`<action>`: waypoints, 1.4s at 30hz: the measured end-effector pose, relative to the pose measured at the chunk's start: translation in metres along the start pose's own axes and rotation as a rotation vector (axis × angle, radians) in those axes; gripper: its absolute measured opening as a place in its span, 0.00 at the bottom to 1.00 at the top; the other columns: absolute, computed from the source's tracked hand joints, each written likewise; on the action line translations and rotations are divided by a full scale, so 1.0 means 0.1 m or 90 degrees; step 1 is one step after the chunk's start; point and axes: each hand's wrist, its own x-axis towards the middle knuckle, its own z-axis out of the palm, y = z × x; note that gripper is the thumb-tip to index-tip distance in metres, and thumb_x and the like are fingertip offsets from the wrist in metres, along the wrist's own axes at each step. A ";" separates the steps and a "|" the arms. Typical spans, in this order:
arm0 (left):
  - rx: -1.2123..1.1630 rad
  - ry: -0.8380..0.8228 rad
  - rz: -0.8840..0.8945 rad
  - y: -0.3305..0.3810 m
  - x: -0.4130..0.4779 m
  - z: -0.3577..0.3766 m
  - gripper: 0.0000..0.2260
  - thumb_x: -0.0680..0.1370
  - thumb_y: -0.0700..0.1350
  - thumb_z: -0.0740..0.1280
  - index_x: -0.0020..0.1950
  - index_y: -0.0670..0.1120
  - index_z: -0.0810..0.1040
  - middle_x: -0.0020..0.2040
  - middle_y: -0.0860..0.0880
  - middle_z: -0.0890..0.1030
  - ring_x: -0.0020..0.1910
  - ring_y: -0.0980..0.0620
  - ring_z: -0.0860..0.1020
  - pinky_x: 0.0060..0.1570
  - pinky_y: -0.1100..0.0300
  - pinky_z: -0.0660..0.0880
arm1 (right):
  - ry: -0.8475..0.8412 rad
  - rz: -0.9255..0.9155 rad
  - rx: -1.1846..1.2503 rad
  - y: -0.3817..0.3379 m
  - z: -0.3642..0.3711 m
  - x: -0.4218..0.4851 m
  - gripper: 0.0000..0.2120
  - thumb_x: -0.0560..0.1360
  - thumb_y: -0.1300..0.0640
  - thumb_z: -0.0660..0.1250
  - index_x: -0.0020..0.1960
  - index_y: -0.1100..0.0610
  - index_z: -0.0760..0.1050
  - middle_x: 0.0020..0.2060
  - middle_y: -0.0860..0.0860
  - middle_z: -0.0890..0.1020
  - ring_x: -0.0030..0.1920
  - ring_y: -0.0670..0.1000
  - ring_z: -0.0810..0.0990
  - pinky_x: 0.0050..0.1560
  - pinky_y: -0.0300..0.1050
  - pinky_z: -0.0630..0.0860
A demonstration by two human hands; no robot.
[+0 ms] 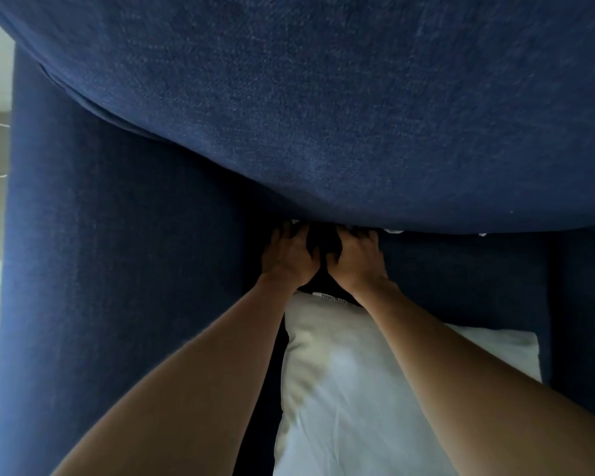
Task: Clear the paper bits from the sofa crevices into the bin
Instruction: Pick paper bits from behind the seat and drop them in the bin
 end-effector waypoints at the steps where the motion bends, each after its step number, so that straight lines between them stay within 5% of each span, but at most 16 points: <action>1: 0.009 0.000 -0.006 0.02 0.00 -0.01 0.26 0.79 0.53 0.60 0.76 0.51 0.60 0.76 0.42 0.61 0.73 0.40 0.61 0.68 0.45 0.66 | 0.003 -0.010 0.004 0.01 -0.02 0.01 0.27 0.74 0.56 0.65 0.72 0.53 0.66 0.68 0.57 0.72 0.70 0.61 0.63 0.65 0.59 0.71; 11: -0.028 0.113 0.017 0.06 -0.27 -0.15 0.21 0.77 0.46 0.64 0.69 0.44 0.70 0.59 0.40 0.79 0.59 0.40 0.77 0.55 0.50 0.77 | 0.084 -0.072 0.059 0.02 -0.19 -0.16 0.15 0.74 0.63 0.63 0.60 0.58 0.75 0.59 0.56 0.79 0.62 0.58 0.75 0.54 0.51 0.77; 20: -0.197 0.274 0.068 0.25 -1.01 -0.40 0.07 0.78 0.41 0.63 0.55 0.42 0.71 0.51 0.42 0.77 0.43 0.39 0.78 0.39 0.47 0.77 | 0.142 -0.065 0.070 -0.10 -0.62 -0.65 0.10 0.78 0.58 0.60 0.58 0.56 0.72 0.55 0.53 0.82 0.55 0.58 0.80 0.43 0.44 0.68; 27: -0.229 0.349 0.066 0.61 -1.75 -0.83 0.13 0.80 0.42 0.61 0.64 0.43 0.69 0.53 0.42 0.80 0.47 0.40 0.80 0.43 0.49 0.77 | 0.210 -0.118 0.052 -0.17 -1.33 -1.28 0.10 0.80 0.56 0.59 0.57 0.58 0.74 0.49 0.57 0.83 0.48 0.60 0.81 0.40 0.46 0.70; 31: -0.240 0.382 0.080 0.76 -2.15 -1.04 0.09 0.79 0.45 0.65 0.56 0.42 0.75 0.50 0.44 0.81 0.46 0.43 0.79 0.42 0.51 0.77 | 0.232 -0.138 0.072 -0.20 -1.66 -1.67 0.10 0.79 0.56 0.60 0.55 0.59 0.75 0.49 0.56 0.82 0.47 0.59 0.81 0.39 0.46 0.71; 42: -0.313 0.442 0.043 0.29 -2.76 -1.11 0.13 0.78 0.40 0.65 0.62 0.42 0.77 0.58 0.44 0.75 0.56 0.45 0.76 0.50 0.60 0.72 | 0.257 -0.189 0.042 -0.64 -1.58 -2.29 0.11 0.76 0.61 0.62 0.57 0.59 0.77 0.57 0.56 0.75 0.57 0.58 0.76 0.45 0.48 0.72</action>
